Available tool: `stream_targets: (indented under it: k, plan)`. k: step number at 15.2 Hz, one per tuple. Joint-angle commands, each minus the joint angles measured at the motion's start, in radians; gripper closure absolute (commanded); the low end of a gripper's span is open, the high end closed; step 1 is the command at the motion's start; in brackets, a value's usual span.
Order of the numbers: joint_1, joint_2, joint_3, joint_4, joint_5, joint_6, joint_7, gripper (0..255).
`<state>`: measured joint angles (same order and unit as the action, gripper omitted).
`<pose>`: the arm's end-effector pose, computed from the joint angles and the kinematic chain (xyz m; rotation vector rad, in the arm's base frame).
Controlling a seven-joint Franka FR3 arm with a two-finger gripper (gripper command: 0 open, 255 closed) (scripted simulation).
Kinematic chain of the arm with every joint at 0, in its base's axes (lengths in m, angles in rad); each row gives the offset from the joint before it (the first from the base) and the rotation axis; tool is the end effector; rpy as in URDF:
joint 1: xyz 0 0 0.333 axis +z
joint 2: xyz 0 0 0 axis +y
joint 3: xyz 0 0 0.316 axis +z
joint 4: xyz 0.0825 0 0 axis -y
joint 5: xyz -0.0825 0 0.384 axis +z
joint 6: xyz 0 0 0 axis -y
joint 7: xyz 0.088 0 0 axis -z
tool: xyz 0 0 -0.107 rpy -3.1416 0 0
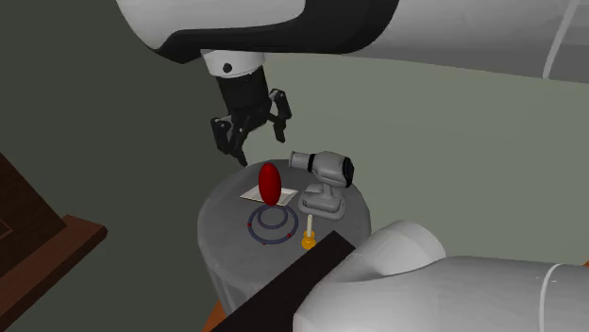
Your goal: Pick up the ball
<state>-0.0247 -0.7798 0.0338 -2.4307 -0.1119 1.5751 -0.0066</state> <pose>0.3056 -0.0068 0.5547 3.0041 0.0147 -0.1152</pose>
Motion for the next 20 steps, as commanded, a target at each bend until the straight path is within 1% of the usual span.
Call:
stream_targets:
  k: [1, 5, 10, 15, 20]
  plan:
    - [0.0, 0.0, 0.0, 0.0, 0.0, 0.0, 0.0, 0]
    - [-0.057, 0.212, -0.057, 0.095, 0.079, 0.045, 0.095, 0]
    - [-0.113, 0.453, -0.139, 0.212, 0.199, 0.082, 0.185, 0]
    - [-0.165, 0.673, -0.223, 0.315, 0.347, 0.101, 0.246, 0]
    - [-0.228, 0.876, -0.29, 0.397, 0.519, 0.108, 0.29, 0]
